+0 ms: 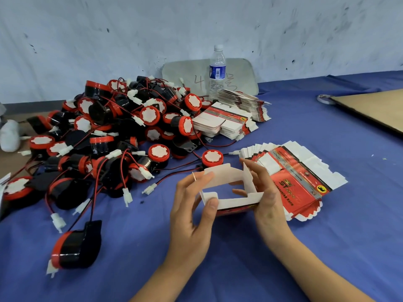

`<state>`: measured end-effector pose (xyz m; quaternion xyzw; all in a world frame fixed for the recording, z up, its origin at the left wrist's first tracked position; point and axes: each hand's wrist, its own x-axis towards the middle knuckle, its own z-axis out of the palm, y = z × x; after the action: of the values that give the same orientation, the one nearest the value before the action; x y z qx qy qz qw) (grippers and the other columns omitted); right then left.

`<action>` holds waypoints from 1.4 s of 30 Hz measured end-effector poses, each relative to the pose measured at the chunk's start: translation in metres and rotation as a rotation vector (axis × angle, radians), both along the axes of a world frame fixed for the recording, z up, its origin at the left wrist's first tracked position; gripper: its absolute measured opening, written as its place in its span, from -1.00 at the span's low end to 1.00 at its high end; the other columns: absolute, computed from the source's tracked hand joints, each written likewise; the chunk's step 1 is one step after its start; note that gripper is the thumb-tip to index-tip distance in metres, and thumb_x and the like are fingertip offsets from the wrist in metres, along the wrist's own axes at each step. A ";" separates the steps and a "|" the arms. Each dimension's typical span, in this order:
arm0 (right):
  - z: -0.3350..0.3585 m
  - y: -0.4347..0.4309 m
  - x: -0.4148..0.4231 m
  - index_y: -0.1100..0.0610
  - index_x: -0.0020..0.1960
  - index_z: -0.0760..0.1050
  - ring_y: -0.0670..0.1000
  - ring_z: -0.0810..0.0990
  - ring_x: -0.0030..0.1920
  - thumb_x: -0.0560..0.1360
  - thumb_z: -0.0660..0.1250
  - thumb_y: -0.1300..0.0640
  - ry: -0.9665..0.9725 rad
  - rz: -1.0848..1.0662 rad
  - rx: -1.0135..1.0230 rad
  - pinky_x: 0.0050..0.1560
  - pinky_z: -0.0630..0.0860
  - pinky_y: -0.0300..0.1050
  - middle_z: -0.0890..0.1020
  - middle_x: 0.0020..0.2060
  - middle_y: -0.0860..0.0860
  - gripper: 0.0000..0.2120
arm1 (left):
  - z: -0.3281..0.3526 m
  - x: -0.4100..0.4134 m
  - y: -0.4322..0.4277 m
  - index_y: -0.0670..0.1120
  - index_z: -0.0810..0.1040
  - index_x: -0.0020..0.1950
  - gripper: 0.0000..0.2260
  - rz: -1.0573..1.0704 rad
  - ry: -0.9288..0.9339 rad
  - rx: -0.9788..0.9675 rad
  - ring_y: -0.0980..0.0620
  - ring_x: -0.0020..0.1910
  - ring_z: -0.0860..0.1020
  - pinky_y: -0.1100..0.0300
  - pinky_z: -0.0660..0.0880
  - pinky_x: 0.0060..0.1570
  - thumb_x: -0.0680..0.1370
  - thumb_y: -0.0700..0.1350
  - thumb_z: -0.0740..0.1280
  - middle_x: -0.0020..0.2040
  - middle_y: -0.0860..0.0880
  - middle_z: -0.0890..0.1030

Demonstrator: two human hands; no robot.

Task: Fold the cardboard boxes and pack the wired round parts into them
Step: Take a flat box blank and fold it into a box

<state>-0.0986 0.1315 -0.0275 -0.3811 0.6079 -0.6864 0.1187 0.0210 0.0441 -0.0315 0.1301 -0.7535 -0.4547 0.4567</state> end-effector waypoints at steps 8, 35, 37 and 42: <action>0.004 0.000 0.004 -0.03 0.23 0.48 -0.05 0.64 -0.01 0.28 0.26 -0.50 -0.092 0.003 0.031 -0.12 0.57 -0.21 0.66 0.02 -0.11 -0.28 | 0.002 0.002 0.005 0.35 0.38 0.26 -0.73 -0.072 0.017 0.169 0.19 0.27 0.47 0.41 0.41 0.12 0.57 0.12 0.16 0.26 0.28 0.48; 0.001 0.001 0.009 -0.21 0.34 0.34 -0.45 0.35 0.25 0.58 0.07 0.40 0.012 0.045 -0.021 0.08 0.27 -0.62 0.43 0.21 -0.52 -0.43 | -0.007 -0.005 -0.003 0.00 0.52 0.10 -0.85 0.137 0.041 -0.284 0.29 0.31 0.43 0.44 0.39 0.19 0.54 -0.05 0.33 0.32 0.05 0.49; 0.002 0.001 0.009 -0.22 0.34 0.33 -0.44 0.33 0.28 0.58 0.08 0.33 0.042 0.055 -0.027 0.13 0.25 -0.60 0.42 0.23 -0.52 -0.48 | -0.007 -0.005 -0.003 -0.03 0.58 0.05 -0.85 0.146 0.022 -0.333 0.35 0.31 0.40 0.49 0.35 0.19 0.54 -0.02 0.33 0.30 -0.02 0.49; 0.004 0.000 0.009 -0.09 0.31 0.42 -0.23 0.40 0.35 0.58 0.23 0.19 0.139 0.104 -0.073 0.23 0.32 -0.44 0.52 0.30 -0.23 -0.65 | -0.004 -0.006 -0.004 -0.02 0.66 0.07 -0.83 0.050 -0.051 0.059 0.36 0.31 0.40 0.39 0.43 0.15 0.56 -0.01 0.33 0.38 0.08 0.48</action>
<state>-0.0898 0.1318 -0.0231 -0.4630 0.5685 -0.6730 0.0974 0.0149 0.0397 -0.0352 0.1738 -0.7475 -0.4619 0.4446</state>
